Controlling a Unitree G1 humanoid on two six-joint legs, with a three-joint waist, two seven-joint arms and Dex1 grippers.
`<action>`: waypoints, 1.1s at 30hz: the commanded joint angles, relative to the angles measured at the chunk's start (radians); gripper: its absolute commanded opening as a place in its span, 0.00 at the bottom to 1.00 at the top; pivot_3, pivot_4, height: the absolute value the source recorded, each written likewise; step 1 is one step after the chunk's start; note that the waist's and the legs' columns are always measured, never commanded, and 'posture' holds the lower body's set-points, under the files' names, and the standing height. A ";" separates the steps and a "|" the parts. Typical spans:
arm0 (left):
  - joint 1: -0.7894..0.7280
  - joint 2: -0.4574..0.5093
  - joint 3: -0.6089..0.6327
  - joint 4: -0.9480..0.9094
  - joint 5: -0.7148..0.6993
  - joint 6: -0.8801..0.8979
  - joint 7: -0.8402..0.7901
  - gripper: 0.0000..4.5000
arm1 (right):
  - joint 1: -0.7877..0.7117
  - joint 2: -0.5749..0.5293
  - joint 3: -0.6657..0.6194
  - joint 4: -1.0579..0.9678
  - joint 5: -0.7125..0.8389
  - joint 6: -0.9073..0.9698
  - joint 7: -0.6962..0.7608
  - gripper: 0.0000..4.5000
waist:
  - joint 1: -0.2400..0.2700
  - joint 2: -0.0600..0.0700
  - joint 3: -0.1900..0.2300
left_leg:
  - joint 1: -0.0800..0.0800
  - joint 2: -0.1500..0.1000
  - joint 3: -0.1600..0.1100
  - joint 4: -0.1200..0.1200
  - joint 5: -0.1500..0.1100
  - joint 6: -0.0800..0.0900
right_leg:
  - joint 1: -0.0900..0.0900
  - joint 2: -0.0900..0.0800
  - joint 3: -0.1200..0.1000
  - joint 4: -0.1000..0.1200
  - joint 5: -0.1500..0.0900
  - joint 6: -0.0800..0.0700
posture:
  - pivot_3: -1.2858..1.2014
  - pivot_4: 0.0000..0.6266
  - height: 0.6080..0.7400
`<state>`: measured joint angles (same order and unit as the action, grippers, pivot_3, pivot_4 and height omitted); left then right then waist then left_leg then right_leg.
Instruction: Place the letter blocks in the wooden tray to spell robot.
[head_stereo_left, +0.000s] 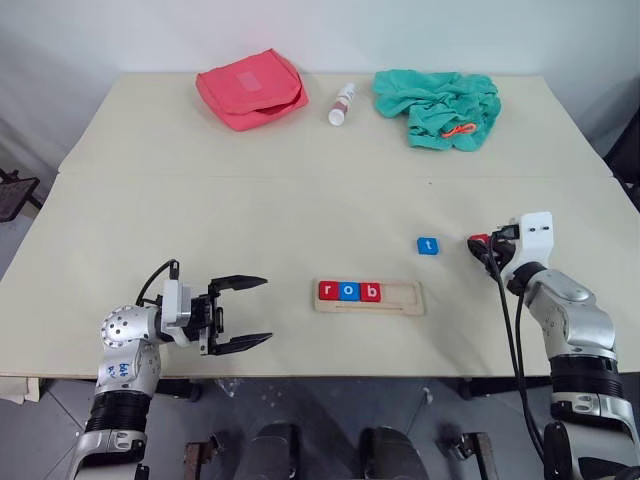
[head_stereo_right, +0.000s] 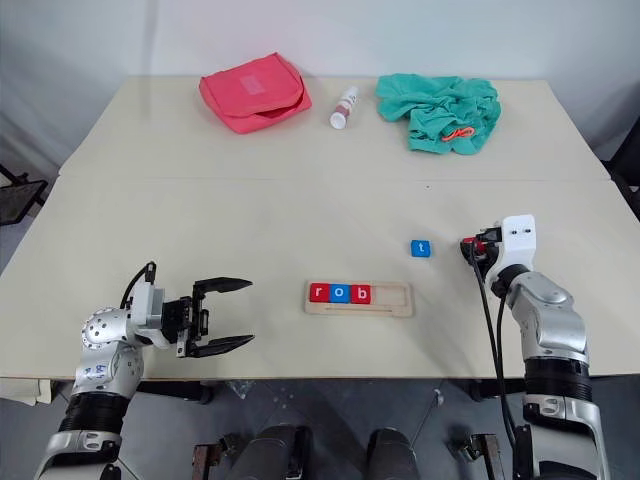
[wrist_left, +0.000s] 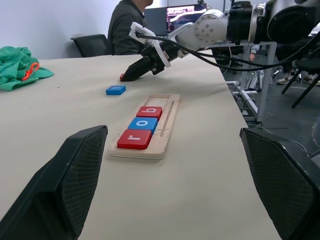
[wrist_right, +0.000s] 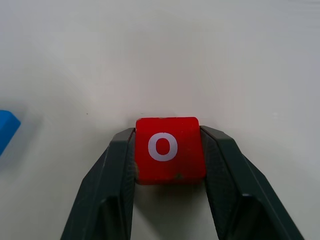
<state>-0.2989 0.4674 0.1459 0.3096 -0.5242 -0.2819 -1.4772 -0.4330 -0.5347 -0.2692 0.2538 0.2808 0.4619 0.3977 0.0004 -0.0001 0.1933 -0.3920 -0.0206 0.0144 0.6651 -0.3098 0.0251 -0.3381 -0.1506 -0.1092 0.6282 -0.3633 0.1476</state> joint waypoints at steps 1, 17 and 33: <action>-0.024 0.003 0.004 0.024 -0.017 -0.006 -0.019 1.00 | 0.094 0.022 -0.064 -0.270 0.052 0.080 -0.065 0.33 | -0.001 0.000 0.000 | 0.000 0.000 0.000 0.000 0.000 0.000 | 0.000 0.000 0.000 0.000 0.000 0.000 | 0.52 0.24 1.00; -0.092 0.001 -0.012 0.096 -0.014 -0.002 -0.062 1.00 | 0.515 0.237 -0.077 -0.790 0.153 0.273 -0.211 0.33 | -0.002 0.000 0.000 | 0.001 0.000 0.002 -0.001 0.000 0.000 | -0.001 0.000 0.003 0.001 0.000 0.000 | 0.52 0.24 1.00; -0.006 0.031 -0.007 0.018 -0.023 0.009 -0.056 1.00 | 0.509 0.032 -0.066 -0.747 0.190 0.207 0.056 0.99 | 0.001 0.000 0.000 | 0.001 -0.001 0.002 -0.001 0.000 0.000 | -0.001 0.000 0.003 0.000 0.000 0.000 | 0.52 0.24 1.00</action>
<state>-0.3198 0.4879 0.1358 0.3639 -0.5242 -0.2695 -1.5003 0.0637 -0.4623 -0.3220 -0.4740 0.4529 0.6945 0.3836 0.0012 0.0001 0.1932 -0.3907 -0.0211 0.0161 0.6642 -0.3099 0.0251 -0.3385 -0.1504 -0.1059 0.6286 -0.3633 0.1476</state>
